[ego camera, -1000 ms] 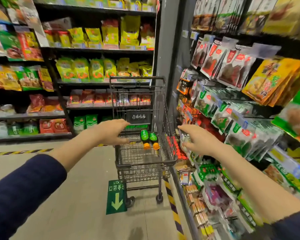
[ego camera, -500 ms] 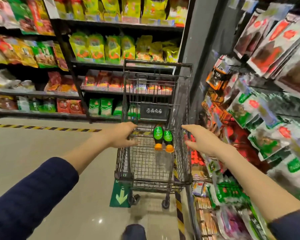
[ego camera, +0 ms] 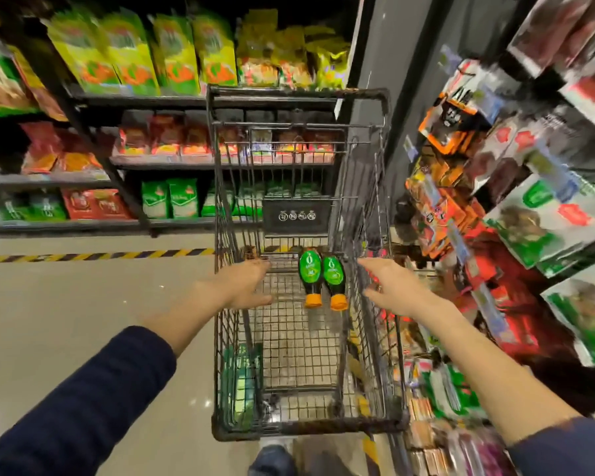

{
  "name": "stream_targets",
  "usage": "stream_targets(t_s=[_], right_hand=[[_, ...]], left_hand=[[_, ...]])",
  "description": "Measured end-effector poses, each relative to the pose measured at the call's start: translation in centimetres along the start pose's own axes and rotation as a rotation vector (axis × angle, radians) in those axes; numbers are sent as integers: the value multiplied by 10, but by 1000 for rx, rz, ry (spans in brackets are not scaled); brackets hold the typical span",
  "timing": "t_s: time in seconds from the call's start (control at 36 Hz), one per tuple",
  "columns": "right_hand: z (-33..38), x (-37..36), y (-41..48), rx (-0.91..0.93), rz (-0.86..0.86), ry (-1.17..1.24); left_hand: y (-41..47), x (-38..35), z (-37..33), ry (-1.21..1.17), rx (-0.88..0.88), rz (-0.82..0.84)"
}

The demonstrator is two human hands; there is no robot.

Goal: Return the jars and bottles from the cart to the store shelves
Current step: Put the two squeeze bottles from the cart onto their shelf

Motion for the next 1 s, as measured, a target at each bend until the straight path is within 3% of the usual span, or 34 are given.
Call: stream_targets(t_s=[0.36, 0.53, 1.0], right_hand=[[-61, -79, 96, -176, 136, 138], [-99, -140, 149, -272, 176, 293], [-152, -274, 195, -579, 240, 428]], left_hand=[[100, -96, 32, -173, 97, 213], [151, -173, 40, -304, 253, 367], [248, -331, 54, -712, 677, 317]])
Point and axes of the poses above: each hand's wrist, its own y-axis towards the middle knuckle, its own x-axis out of the back of the hand, z = x × y, the point moved 9 cm from there along y, towards the middle knuckle, and after that the axes turned 11 degrees about -z, right-handed, at the moved point
